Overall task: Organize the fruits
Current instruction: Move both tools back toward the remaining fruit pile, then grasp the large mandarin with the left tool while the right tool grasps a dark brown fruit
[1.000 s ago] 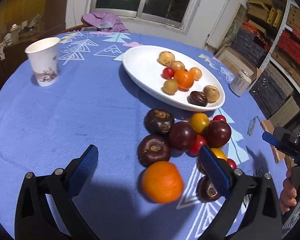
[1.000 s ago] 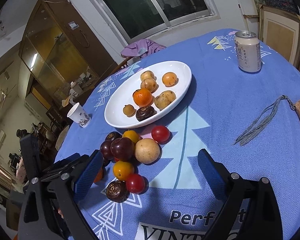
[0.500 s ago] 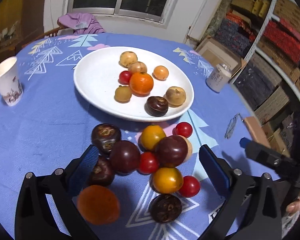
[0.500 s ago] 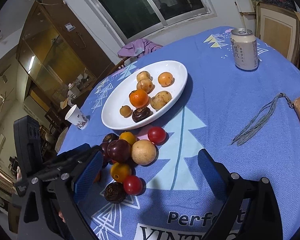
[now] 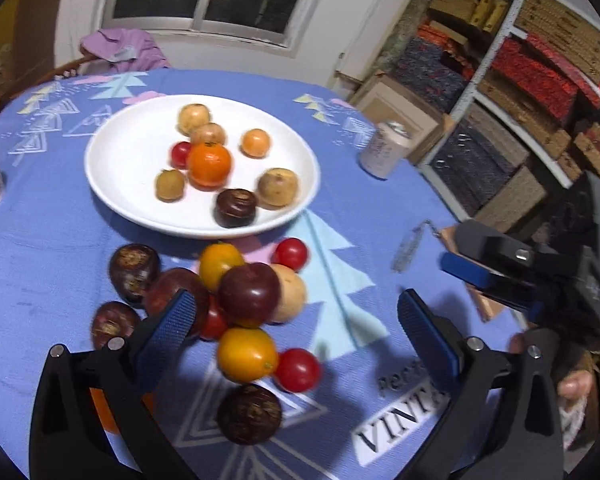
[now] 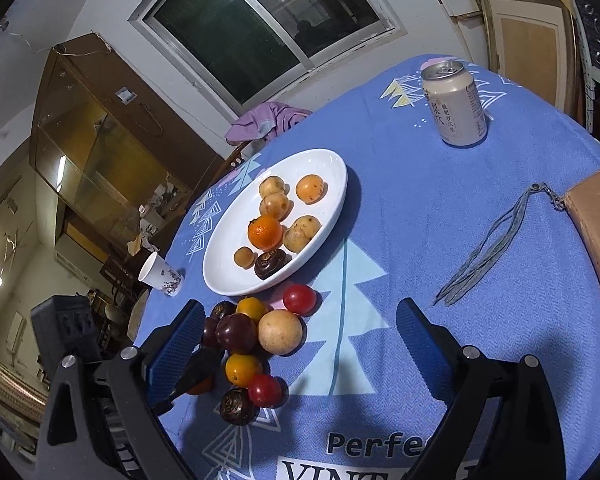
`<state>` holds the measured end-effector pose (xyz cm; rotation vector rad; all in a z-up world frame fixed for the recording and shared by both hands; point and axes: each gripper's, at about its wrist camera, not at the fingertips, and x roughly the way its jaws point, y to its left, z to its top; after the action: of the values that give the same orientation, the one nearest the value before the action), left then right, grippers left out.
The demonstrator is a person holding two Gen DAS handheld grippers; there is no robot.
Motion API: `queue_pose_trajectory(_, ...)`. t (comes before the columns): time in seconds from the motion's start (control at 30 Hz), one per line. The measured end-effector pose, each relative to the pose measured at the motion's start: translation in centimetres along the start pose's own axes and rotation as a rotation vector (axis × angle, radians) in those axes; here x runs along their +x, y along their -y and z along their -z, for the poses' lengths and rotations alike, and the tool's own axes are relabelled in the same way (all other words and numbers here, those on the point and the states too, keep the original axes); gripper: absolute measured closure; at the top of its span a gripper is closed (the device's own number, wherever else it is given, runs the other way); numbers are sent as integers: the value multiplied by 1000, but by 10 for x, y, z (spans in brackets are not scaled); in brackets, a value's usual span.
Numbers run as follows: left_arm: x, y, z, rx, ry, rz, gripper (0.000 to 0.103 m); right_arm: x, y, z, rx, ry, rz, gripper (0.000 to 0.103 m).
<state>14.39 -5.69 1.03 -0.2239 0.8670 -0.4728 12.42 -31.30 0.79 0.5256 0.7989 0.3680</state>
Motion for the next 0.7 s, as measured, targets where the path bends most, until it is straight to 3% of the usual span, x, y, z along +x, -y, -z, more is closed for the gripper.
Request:
queue_pose_trajectory(0.07, -3, -2, 3, -38, -38, 110, 4, 0, -1, 1, -6, 1, 3, 6)
queue_pose_trajectory(0.1, -5, -5, 6, -52, -40, 127, 4, 0, -1, 1, -8, 0, 2, 6)
queue_pose_trajectory(0.13, -9, -7, 8, -56, -30, 107, 4, 1, -1, 1, -8, -2, 1, 6)
queue_pose_trajectory(0.3, -31, -47, 14, -113, 44, -158, 4, 4, -3, 2, -18, -13, 4, 6)
queue_pose_trajectory(0.37, -36, -62, 17, -124, 47, -224, 4, 6, -5, 4, -30, -20, 5, 6)
queue_pose_trajectory(0.7, -58, -82, 54, -21, 52, -372, 4, 14, -14, 11, -86, -37, 33, 6)
